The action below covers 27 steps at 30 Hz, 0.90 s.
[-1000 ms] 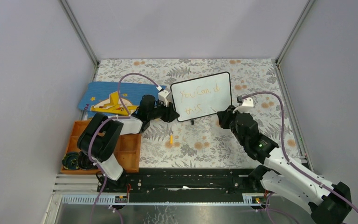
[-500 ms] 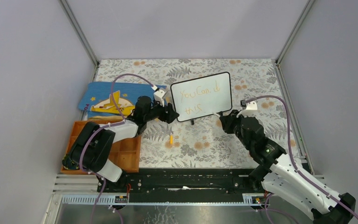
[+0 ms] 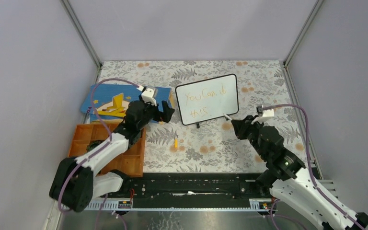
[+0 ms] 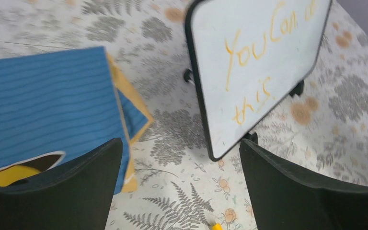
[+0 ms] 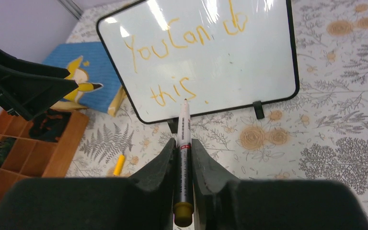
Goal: Write a sentence on the whiteboard
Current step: Close the whiteboard marker at the center of the board.
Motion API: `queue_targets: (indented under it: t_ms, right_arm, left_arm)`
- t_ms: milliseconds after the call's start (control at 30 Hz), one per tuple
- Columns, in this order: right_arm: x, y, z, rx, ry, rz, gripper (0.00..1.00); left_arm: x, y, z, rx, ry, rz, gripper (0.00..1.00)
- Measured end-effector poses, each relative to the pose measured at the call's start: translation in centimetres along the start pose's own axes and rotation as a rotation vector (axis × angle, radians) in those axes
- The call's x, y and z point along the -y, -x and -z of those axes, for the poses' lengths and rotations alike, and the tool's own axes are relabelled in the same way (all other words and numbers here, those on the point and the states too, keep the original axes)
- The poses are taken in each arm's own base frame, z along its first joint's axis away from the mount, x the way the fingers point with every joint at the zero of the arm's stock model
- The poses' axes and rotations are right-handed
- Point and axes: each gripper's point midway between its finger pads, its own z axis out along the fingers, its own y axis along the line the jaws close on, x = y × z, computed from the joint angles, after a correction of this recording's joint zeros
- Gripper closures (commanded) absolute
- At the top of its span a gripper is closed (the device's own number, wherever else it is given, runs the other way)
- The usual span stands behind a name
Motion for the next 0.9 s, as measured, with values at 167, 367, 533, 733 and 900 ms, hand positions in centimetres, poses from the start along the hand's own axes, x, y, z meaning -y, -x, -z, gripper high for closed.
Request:
queue_targets:
  t_ms: [167, 367, 533, 733, 900]
  right_arm:
    - [-0.7, 2.6, 1.7, 0.093, 0.051, -0.008, 1.0]
    - [-3.0, 6.2, 2.9, 0.207, 0.16, -0.015, 1.0]
    - [-6.1, 7.7, 2.0, 0.224, 0.277, -0.017, 1.0]
    - [-9.4, 7.5, 0.3, 0.205, 0.409, -0.073, 1.0]
    - [-10.8, 6.9, -1.1, 0.2, 0.468, -0.14, 1.0]
  left_arm:
    - [-1.2, 3.8, 3.4, 0.106, 0.13, 0.021, 0.01]
    - [0.8, 9.5, 8.1, 0.313, 0.081, 0.041, 0.01]
    - [4.5, 11.5, 8.9, 0.383, -0.109, 0.07, 0.01]
    - [9.6, 11.9, 9.1, 0.382, -0.411, 0.142, 0.01]
    - [12.0, 12.2, 10.3, 0.398, -0.563, 0.203, 0.01]
